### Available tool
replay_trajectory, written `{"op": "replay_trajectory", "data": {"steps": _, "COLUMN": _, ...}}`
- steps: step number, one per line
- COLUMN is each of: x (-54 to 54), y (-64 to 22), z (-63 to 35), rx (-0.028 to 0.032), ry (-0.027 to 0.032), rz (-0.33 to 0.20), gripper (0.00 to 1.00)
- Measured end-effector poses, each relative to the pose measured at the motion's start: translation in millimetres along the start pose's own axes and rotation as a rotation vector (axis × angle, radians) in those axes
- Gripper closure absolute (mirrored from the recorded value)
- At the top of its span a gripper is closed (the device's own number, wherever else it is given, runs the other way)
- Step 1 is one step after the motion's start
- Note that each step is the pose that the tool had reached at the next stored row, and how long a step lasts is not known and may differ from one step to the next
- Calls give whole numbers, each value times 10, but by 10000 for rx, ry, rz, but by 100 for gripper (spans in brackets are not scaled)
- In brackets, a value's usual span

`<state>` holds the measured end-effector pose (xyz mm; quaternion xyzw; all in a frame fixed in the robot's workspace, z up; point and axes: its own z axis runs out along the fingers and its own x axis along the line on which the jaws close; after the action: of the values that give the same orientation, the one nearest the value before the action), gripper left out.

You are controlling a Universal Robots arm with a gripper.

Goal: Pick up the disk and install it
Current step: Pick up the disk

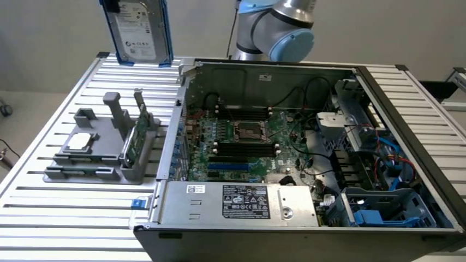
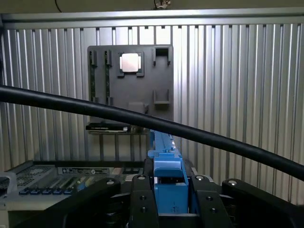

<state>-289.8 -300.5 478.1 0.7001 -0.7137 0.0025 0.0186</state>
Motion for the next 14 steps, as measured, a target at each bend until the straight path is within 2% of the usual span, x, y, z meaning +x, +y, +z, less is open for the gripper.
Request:
{"op": "replay_trajectory", "data": {"steps": 7, "x": 11, "y": -314, "z": -41, "rx": -2, "ry": 0, "rz": 0, "gripper": 67}}
{"op": "replay_trajectory", "data": {"steps": 14, "x": 62, "y": -632, "z": -126, "rx": -20, "ry": 1, "rz": 0, "gripper": 67}}
